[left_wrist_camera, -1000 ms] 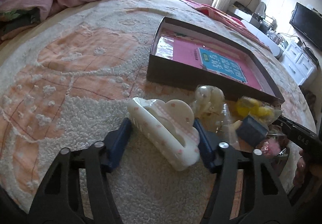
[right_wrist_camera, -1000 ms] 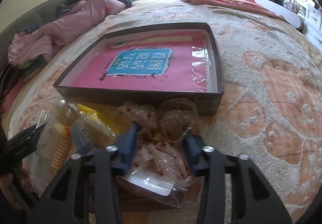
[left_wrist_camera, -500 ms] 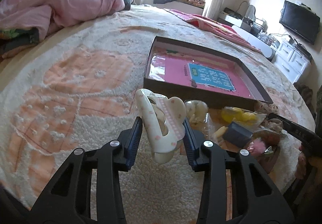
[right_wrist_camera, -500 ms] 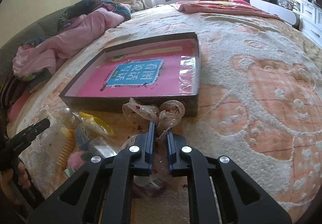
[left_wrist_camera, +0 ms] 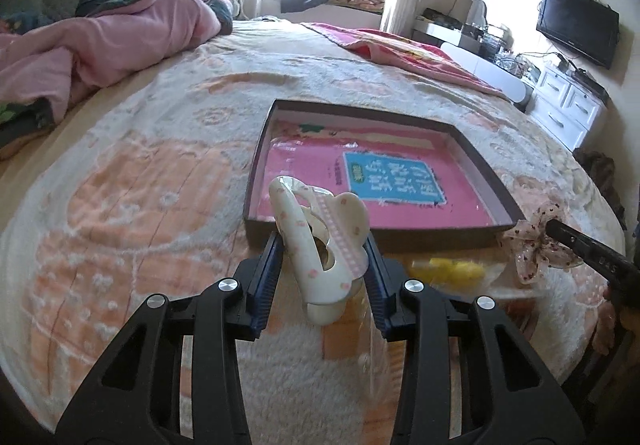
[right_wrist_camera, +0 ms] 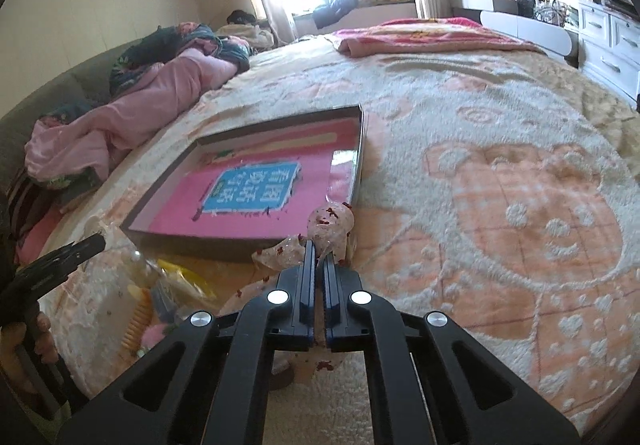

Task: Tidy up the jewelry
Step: 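Carry the claw clip and bow into the tray and open both tools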

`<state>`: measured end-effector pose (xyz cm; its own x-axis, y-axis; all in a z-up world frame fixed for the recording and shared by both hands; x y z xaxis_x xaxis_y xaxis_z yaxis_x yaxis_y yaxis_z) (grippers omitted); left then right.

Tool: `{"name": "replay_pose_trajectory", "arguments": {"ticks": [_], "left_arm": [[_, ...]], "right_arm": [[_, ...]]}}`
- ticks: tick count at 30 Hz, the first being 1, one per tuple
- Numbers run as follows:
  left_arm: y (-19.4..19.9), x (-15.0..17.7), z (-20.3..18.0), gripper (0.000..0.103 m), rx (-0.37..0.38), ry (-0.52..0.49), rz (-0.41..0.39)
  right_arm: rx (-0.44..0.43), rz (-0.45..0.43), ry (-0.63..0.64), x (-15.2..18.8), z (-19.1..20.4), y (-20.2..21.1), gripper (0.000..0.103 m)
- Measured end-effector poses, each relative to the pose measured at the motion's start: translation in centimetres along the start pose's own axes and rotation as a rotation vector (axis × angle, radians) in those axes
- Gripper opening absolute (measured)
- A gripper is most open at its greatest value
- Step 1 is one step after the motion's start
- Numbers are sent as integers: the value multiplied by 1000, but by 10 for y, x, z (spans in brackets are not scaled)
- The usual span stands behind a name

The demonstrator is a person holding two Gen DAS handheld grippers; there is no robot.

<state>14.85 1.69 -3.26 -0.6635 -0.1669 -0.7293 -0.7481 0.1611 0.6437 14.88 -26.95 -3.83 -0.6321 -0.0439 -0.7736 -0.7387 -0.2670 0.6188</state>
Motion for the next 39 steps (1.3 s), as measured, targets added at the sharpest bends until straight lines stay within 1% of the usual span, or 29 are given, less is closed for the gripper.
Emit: {"name": "replay_pose_trajectory", "arguments": {"ticks": [7, 14, 18, 25, 34, 39], "left_arm": [[-11, -20, -2, 31, -2, 8, -22], [-28, -33, -3, 31, -7, 8, -16], [-41, -37, -2, 31, -16, 7, -4], [-61, -37, 3, 31, -34, 7, 23], [-77, -37, 6, 31, -34, -7, 50], [-85, -37, 6, 31, -40, -21, 63]], "right_arm": [[-15, -35, -6, -22, 0, 2, 3], [-47, -68, -2, -45, 8, -1, 3], [-35, -81, 25, -57, 15, -10, 3], [-27, -53, 34, -67, 21, -39, 3], [-40, 31, 40, -73, 28, -83, 3], [-22, 64, 38, -71, 28, -100, 3]]}}
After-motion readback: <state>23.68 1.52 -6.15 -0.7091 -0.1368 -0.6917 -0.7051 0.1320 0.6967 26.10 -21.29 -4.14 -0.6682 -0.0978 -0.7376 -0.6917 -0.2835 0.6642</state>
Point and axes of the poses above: each gripper's, at about its wrist camera, not at the fingertips, and y roughly against the way its jaws point, z to its left, x to its underside, the point moved 2 cm from there along -y, roughly the way its jaws point, and after that the axes turned 7 degrees about y, right-handed, at the moved point
